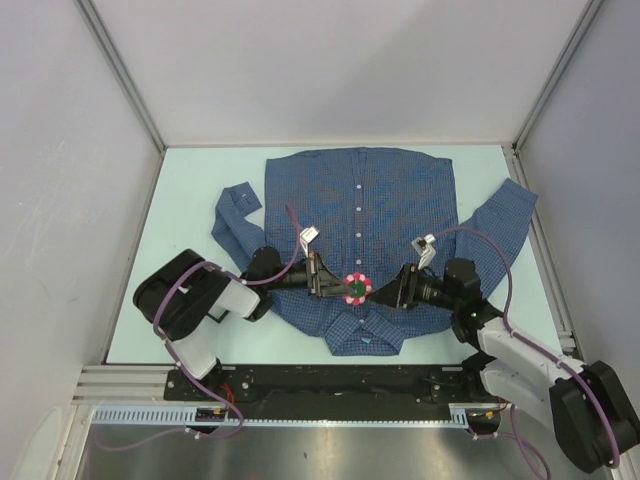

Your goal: Remove the brooch from the garment

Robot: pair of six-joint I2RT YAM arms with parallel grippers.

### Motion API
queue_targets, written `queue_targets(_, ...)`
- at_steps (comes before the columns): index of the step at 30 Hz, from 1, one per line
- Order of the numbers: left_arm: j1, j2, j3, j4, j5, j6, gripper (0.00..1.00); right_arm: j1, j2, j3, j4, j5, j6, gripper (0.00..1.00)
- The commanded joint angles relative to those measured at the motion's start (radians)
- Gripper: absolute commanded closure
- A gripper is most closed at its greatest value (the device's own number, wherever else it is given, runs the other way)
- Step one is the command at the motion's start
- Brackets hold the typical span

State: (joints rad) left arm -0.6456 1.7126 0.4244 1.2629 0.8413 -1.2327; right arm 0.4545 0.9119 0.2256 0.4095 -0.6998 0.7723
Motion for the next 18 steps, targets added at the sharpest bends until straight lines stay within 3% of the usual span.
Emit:
queue_targets(1,-0.003,-0.025,-0.012,0.124,0.012,-0.019,1.00,-0.014,0.091,0.064,0.144,-0.081,0.016,0.39)
queue_targets(6,-0.011,-0.016,-0.018,0.151,0.012,-0.033,1.00,-0.014,0.179,0.064,0.299,-0.116,0.085,0.54)
queue_targets(18,-0.022,0.030,-0.009,0.228,0.022,-0.071,1.00,-0.007,0.228,0.064,0.384,-0.124,0.117,0.66)
